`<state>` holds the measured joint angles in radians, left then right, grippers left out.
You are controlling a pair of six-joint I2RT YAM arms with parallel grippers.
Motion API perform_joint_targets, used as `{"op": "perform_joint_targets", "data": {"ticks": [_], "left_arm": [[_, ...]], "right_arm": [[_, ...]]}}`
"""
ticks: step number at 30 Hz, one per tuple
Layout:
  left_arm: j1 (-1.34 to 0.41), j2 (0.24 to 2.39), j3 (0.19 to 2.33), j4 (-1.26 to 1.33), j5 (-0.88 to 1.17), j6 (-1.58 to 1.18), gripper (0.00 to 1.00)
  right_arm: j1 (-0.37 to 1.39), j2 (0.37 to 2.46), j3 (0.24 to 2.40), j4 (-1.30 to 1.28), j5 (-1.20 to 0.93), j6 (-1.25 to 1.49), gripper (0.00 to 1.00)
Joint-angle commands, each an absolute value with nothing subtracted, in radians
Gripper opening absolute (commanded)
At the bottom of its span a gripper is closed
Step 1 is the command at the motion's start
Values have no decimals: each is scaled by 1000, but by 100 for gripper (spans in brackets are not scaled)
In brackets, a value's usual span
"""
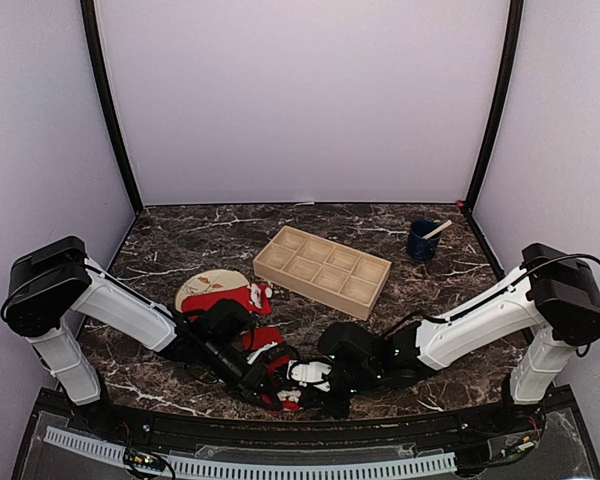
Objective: Roll the socks
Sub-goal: Roll the sock at the center of the board.
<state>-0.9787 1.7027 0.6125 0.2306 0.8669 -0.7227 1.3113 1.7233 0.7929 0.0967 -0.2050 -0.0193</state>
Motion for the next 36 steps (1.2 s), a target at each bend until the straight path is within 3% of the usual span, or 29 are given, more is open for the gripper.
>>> {"op": "perform_joint_targets", "data": {"ticks": [1, 6, 10, 23, 36], "left_arm": [[-970, 1689, 609, 227, 867, -729, 6], [-966, 1645, 611, 166, 803, -715, 33], [-965, 1588, 606, 126, 750, -704, 41], [-973, 1368, 545, 69, 421, -663, 41], [-1120, 1250, 537, -22, 85, -602, 32]], "right_arm": [[1313, 1735, 820, 83, -231, -22, 0], [1292, 1731, 831, 67, -260, -10, 0], [1270, 1727, 842, 51, -295, 8, 0], [1204, 1796, 958, -63, -411, 95, 0], [1166, 1876, 1048, -143, -512, 144, 0]]}}
